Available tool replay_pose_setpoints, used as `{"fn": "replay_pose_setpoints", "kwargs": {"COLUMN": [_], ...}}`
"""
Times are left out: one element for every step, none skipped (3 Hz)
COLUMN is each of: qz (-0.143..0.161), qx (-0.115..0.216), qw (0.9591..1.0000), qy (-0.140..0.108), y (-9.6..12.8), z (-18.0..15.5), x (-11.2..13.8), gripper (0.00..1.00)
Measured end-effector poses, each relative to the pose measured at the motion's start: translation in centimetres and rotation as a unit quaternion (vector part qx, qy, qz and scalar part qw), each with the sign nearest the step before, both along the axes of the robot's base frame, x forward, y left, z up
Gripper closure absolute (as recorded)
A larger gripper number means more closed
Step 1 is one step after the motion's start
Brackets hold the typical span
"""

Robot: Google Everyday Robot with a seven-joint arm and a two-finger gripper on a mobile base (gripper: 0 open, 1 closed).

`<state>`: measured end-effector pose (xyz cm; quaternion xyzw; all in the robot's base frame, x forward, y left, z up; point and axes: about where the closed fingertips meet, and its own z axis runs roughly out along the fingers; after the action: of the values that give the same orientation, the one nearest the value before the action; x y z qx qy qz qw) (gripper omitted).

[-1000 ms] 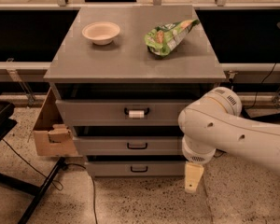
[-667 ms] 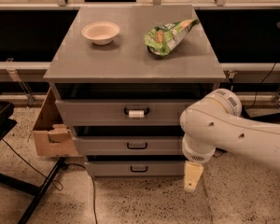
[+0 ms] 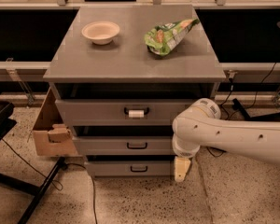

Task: Open middle drawer

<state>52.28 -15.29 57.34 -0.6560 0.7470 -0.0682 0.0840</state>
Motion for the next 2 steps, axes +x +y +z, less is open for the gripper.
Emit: {"fn": "replay_pose_setpoints", "kwargs": {"qz": [0.019,0.03], "qx": [0.002,-0.029], "qw": [0.9998,0.9991], "qy": [-0.006,-0.002], "y": [0.8,1.0], "z": [-2.7,-5.5], "x": [2.4,4.2], "gripper": [0.0,0.0]}}
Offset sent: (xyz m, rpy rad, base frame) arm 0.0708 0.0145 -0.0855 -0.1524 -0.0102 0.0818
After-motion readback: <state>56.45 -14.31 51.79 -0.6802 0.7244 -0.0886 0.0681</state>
